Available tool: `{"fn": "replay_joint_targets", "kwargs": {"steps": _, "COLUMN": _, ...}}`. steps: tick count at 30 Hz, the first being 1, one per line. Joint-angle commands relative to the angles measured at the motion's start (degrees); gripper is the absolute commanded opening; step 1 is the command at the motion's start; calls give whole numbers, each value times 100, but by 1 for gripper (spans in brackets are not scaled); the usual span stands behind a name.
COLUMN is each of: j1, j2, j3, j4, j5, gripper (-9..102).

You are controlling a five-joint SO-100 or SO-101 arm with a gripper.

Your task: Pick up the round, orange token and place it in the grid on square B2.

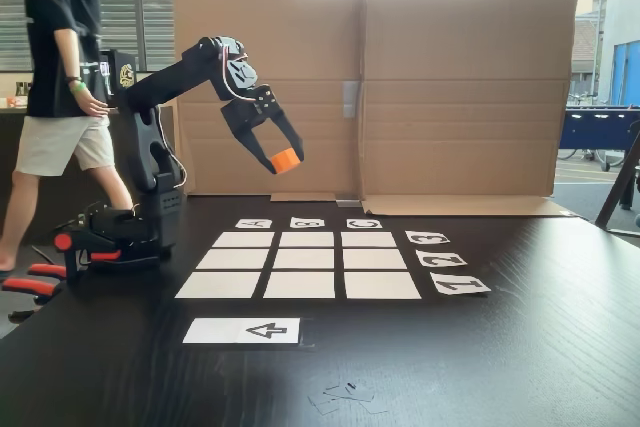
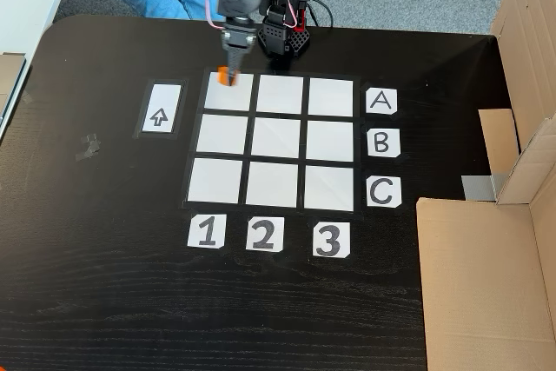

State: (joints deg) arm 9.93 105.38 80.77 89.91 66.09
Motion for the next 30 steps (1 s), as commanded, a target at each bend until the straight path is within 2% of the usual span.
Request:
{"fn": "replay_joint_targets", "kwargs": {"steps": 1, "j1": -624, "j2": 79, "j3": 35, "j4": -26, "j5": 439, "gripper": -1}}
{"fn": "replay_joint_targets", "kwargs": {"steps": 11, "j1": -1195, "j2": -642, "j3": 360, "j4": -272, "j5": 1046, "gripper": -1}}
{"fn": "replay_joint_targets", "kwargs": {"steps": 20, "j1": -1380, "j2": -1336, "j3": 1354, "j4": -1362, "j5": 1415, "gripper": -1}}
{"fn": "replay_joint_targets", "kwargs": {"steps": 30, "j1": -1397, "j2": -1942, "j3": 1846, "j4": -1951, "j5": 1802, "gripper": -1}}
